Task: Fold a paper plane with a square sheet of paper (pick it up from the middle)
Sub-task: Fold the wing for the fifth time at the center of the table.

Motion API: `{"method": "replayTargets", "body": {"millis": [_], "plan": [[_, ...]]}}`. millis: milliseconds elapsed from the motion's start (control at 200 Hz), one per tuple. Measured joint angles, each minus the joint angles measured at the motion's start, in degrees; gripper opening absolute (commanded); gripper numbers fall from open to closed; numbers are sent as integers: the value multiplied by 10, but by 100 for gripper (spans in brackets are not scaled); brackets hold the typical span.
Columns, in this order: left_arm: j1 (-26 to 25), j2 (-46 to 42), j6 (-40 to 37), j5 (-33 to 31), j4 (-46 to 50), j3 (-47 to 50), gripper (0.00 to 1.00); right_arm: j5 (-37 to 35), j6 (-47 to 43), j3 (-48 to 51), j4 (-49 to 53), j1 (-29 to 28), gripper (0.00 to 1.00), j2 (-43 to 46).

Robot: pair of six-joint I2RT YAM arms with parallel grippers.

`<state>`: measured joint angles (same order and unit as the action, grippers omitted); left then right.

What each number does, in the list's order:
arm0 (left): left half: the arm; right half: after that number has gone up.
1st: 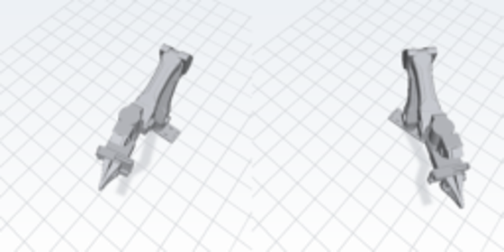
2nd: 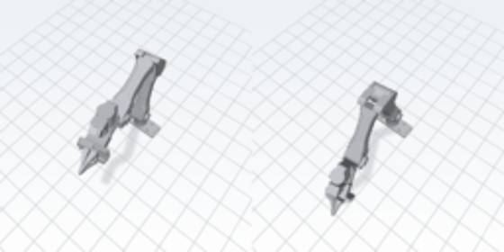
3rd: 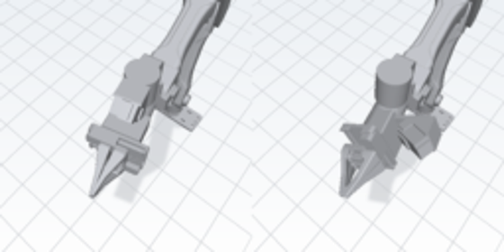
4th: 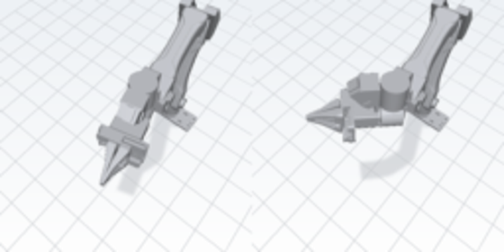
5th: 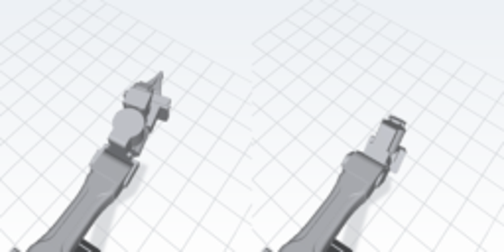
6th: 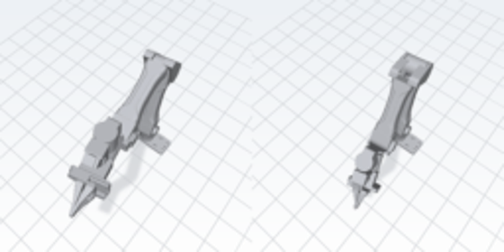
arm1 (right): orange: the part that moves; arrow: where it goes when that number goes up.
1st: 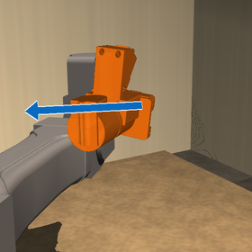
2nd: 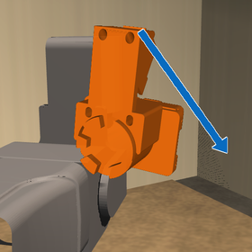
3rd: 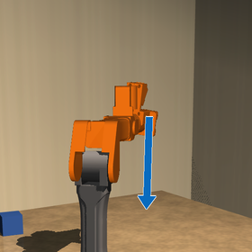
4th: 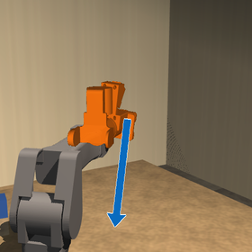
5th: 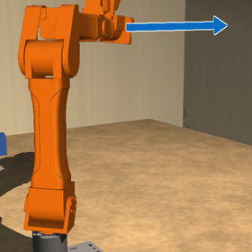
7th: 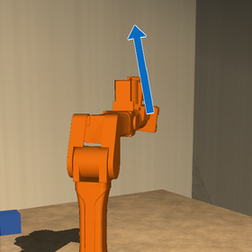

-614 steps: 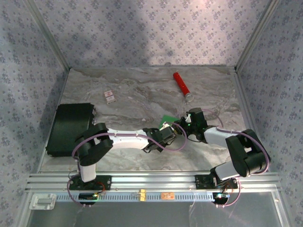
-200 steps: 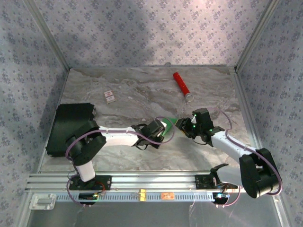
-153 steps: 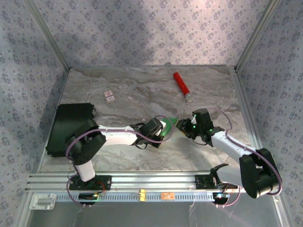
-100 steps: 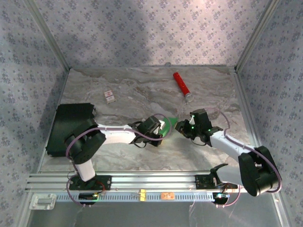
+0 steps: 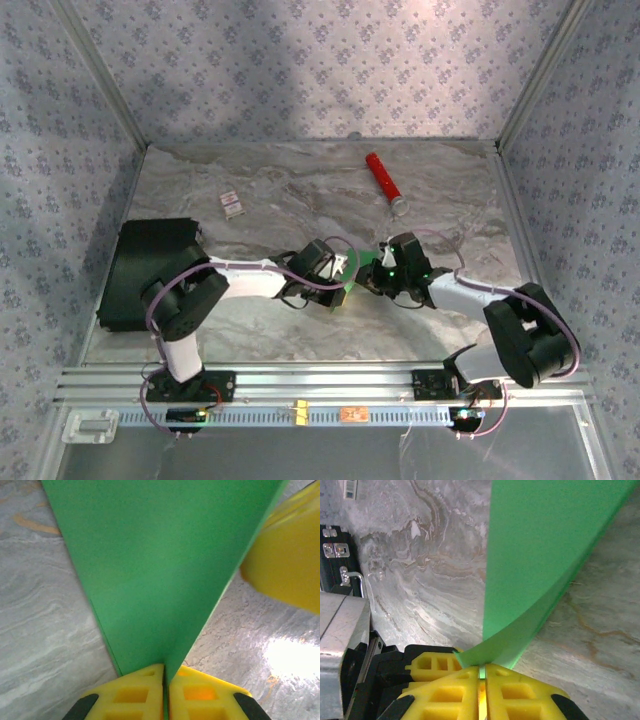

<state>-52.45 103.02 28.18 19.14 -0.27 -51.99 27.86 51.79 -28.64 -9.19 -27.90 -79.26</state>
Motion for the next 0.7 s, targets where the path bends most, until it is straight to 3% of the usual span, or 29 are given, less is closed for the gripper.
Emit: {"method": "replayTargets", "body": {"millis": [700], "plan": [[25, 22, 43, 85, -60, 11, 7, 5, 0, -21, -57, -7, 11, -68]]}}
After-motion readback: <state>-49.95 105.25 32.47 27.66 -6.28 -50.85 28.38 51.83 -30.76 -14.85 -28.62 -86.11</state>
